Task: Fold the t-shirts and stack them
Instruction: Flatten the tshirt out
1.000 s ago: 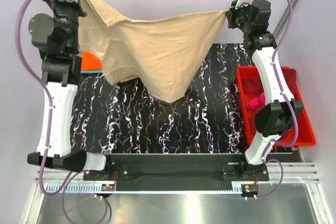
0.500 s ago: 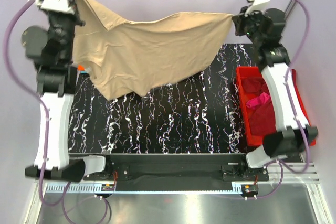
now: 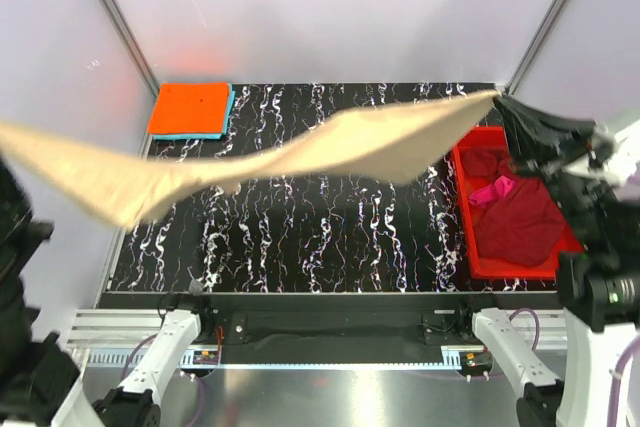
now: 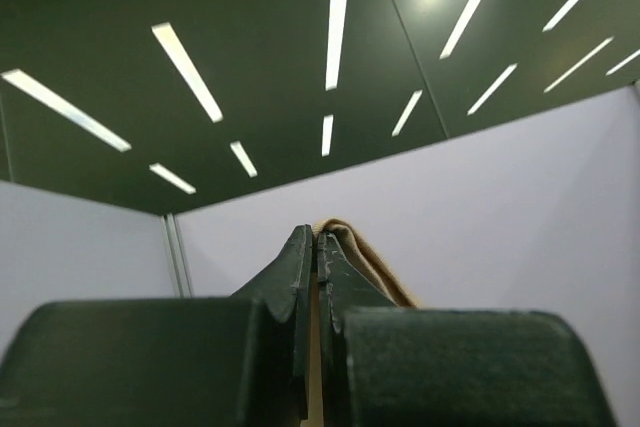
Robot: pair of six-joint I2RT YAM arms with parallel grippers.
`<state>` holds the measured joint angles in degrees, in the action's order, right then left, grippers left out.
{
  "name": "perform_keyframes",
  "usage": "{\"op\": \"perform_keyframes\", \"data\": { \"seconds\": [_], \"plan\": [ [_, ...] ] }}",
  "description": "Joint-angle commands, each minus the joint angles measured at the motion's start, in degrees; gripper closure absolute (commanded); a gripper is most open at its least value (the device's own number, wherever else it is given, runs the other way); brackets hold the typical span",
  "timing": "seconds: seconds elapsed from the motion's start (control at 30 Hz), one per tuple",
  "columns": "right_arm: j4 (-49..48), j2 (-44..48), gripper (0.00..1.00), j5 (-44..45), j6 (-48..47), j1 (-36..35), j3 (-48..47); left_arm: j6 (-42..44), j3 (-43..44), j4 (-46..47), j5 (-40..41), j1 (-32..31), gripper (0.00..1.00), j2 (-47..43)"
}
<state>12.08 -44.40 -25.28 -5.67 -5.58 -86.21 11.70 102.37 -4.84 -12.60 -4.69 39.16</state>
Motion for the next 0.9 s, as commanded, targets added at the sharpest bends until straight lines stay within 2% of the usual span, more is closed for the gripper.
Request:
{"op": "perform_keyframes", "data": {
  "seconds": [0.0, 0.17, 0.23, 0.33, 0.37, 0.43, 0.47, 0.57, 0.6, 0.63, 0.7, 0.77, 0.8, 0.87],
  "plan": [
    [3.2, 2.6, 1.0, -3.3, 0.9, 0.2, 1.6, -1.3, 1.3, -1.6, -3.4, 0.1, 1.0, 0.6],
    [3.5, 2.4, 1.0, -2.7, 0.5, 0.2, 4.3, -1.8, -1.2, 1.0, -3.9, -0.1, 1.0, 2.8],
    [1.6, 1.0, 1.0, -2.3, 0.4, 0.2, 8.1, -1.5, -5.5, 2.8, -3.8, -0.1, 1.0, 4.7],
    [-5.8, -2.3, 1.0, -2.3, 2.1, 0.3, 15.2, 0.2, -13.0, 4.3, -3.9, -0.1, 1.0, 7.8],
    [-8.2, -4.3, 1.0, -2.1, 2.2, 0.2, 17.2, 0.3, -18.2, 4.7, -3.6, -0.1, 1.0, 8.4],
    [-16.3, -10.1, 1.0, 0.0, 4.1, 0.2, 22.1, 1.0, -24.3, 11.9, -3.4, -0.1, 1.0, 10.6],
    [-16.9, -12.4, 1.0, 0.0, 4.1, 0.2, 22.8, 1.0, -29.5, 14.0, -2.8, -0.1, 1.0, 11.6],
    [-24.8, -21.6, 1.0, 1.6, 7.1, 0.2, 27.0, 0.9, -35.0, 19.3, -2.3, -0.1, 1.0, 19.4],
    [-26.6, -23.8, 1.0, 4.0, 7.7, 0.2, 27.9, 0.5, -35.5, 19.9, -2.7, -0.1, 1.0, 24.7],
    [-32.6, -26.1, 1.0, 4.8, 8.0, 0.2, 30.3, 0.6, -35.9, 20.5, -2.9, -0.1, 1.0, 27.6],
    [-35.4, -34.8, 1.0, 7.1, 7.3, 0.2, 30.1, 0.3, -36.1, 21.8, -3.4, -0.1, 1.0, 36.3],
    [-30.6, -44.6, 1.0, 8.0, 6.0, 0.2, 23.5, -1.2, -34.5, 23.2, -3.5, -0.1, 1.0, 42.2],
    [-28.6, -48.1, 1.0, 9.4, 5.2, 0.2, 20.9, -1.8, -33.0, 23.2, -3.0, -0.1, 1.0, 48.3],
    [-24.1, -57.0, 1.0, 9.8, 3.2, 0.3, 13.3, -2.0, -25.5, 19.5, -2.7, -0.1, 1.0, 54.7]
  ]
}}
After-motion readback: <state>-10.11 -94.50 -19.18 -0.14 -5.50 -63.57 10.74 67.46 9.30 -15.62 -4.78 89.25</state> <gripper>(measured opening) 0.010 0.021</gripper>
